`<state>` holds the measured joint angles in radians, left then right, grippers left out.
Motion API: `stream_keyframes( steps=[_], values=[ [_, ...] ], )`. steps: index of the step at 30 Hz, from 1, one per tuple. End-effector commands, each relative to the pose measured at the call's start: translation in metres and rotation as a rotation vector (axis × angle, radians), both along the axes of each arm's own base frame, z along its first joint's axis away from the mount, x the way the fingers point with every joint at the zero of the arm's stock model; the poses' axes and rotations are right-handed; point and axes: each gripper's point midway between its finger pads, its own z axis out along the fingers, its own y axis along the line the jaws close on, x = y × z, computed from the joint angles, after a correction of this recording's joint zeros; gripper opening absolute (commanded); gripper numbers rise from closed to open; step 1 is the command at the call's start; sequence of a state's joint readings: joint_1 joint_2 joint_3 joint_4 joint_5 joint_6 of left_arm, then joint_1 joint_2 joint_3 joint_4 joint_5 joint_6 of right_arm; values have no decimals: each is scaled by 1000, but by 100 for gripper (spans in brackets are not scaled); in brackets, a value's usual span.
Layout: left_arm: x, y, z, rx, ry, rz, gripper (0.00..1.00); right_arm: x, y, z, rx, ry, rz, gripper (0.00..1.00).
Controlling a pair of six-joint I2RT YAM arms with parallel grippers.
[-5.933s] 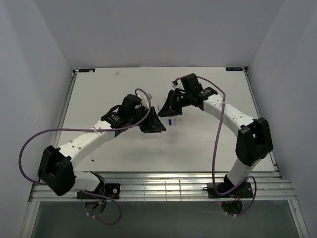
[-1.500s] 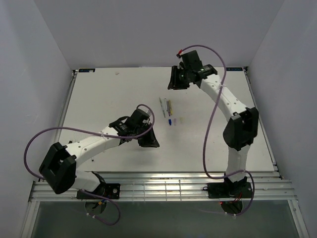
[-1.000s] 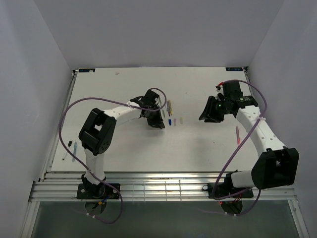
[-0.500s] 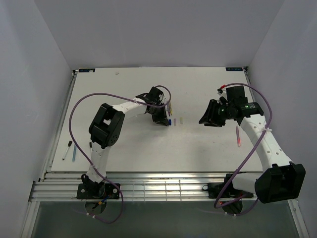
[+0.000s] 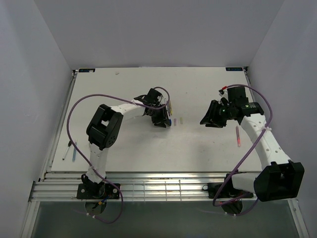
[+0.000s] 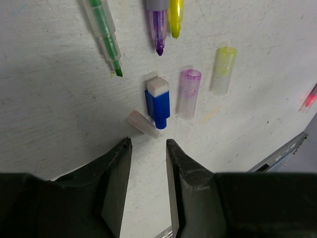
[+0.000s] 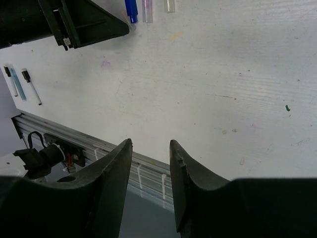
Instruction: Open the pen caps
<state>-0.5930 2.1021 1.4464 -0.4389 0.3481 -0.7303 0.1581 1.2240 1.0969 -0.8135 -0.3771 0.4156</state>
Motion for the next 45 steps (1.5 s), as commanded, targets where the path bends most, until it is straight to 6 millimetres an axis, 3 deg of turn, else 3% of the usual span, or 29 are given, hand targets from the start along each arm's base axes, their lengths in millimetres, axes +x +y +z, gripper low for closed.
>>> stream_keyframes(
  steps=[1,5,7,8,9,11,12,13,14,18,21,26,45],
  values=[
    [-11,13,8,38,-6,-3,46,7,-4,2,7,2,-18,43],
    [-16,22,31,36,-71,-12,48,27,-15,5,5,17,-83,43],
    [-17,28,55,28,-141,-17,49,36,-31,-4,-1,55,-151,43],
    [-25,36,52,42,-146,-26,50,41,-49,-13,-2,97,-220,43],
    [-28,38,71,18,-193,-30,50,42,-60,-21,-17,123,-262,43],
    [-36,39,83,-22,-235,-52,50,39,-80,-43,-44,197,-320,43],
    [-48,44,78,-33,-222,-70,50,40,-101,-54,-100,220,-374,43],
    [-55,39,95,-95,-257,-108,51,40,-115,-60,-149,234,-391,43],
    [-62,39,98,-115,-257,-127,50,35,-132,-73,-210,285,-391,43],
    [-93,50,104,-161,-262,-189,51,29,-192,-84,-445,328,-442,44],
    [-103,58,116,-173,-305,-205,51,19,-213,-89,-498,355,-453,46],
    [-127,54,125,-300,-286,-243,52,15,-226,-104,-488,382,-448,51],
    [-148,64,129,-316,-241,-210,51,26,-227,-160,-466,407,-381,50]
  ],
)
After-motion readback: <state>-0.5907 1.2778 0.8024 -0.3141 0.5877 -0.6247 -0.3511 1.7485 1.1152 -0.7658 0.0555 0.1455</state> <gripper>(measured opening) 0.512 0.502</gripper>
